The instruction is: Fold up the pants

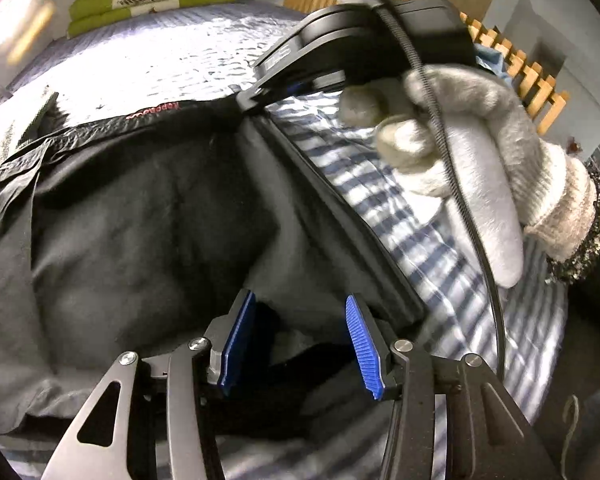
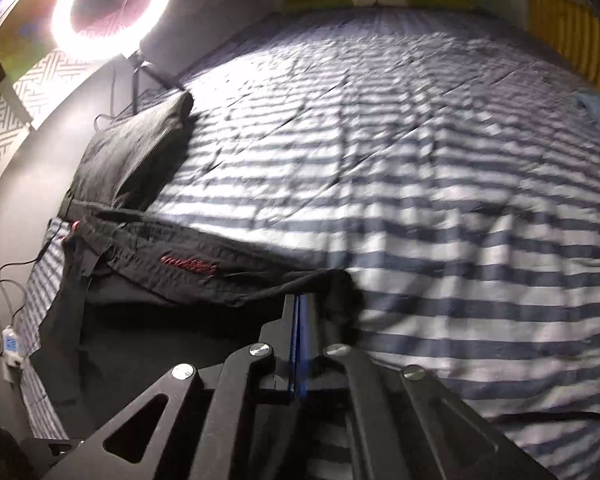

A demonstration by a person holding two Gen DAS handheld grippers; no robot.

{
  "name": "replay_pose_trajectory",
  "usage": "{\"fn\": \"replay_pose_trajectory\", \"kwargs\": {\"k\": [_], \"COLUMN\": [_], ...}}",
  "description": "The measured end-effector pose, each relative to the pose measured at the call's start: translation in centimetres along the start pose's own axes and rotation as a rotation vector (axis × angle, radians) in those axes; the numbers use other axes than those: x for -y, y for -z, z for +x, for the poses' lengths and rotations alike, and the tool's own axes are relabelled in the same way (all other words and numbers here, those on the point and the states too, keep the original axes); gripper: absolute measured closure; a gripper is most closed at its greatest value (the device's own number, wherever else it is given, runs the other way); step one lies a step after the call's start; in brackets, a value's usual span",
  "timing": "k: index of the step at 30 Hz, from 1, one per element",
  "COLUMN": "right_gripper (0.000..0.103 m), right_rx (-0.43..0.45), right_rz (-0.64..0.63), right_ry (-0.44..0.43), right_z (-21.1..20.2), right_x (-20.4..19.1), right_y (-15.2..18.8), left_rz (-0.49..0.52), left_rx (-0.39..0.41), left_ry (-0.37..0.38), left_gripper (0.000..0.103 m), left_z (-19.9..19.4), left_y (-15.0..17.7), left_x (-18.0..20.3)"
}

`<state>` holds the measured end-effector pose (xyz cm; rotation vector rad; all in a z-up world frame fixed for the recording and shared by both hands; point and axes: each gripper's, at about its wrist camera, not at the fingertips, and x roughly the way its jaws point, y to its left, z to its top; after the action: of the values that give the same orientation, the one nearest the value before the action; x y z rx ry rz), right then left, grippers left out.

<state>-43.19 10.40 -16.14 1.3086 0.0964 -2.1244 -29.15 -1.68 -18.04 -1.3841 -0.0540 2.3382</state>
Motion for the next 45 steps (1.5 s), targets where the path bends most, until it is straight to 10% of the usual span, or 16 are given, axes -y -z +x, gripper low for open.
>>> {"fn": "replay_pose_trajectory", "kwargs": {"k": [4, 9, 16, 26, 45], "right_gripper": [0.075, 0.074, 0.073, 0.072, 0.088], "right_rx": [-0.009, -0.107, -0.129, -0.163, -0.134], "right_rz": [0.071, 0.1, 0.037, 0.043, 0.04], "right_ry": [-0.066, -0.122, -0.089, -0.144, -0.144], "right_z": [-3.4, -5.2, -5.5, -5.3, -5.3], "right_x": [1.4, 1.4, -1.4, -2.4, -2.3], "right_y": [2.4, 7.9, 12.0, 12.6, 13.2], "left_rz": [-0.007, -0.219, -0.232, -0.232, -0.299], "left_rx": [0.116, 0.122, 0.069, 0.133, 0.097], "left_ry": [-0.065, -0.212, -0.312, -0.226, -0.393], "left_gripper": [0.048, 0.048, 0.048, 0.048, 0.049], "left_z": [-4.8, -7.3, -6.8, -7.5, 0.0], "left_y": [0.6, 2.9, 6.9, 1.4, -7.4], "left_x": [-2.4, -10.1, -14.3, -14.7, -17.0]}}
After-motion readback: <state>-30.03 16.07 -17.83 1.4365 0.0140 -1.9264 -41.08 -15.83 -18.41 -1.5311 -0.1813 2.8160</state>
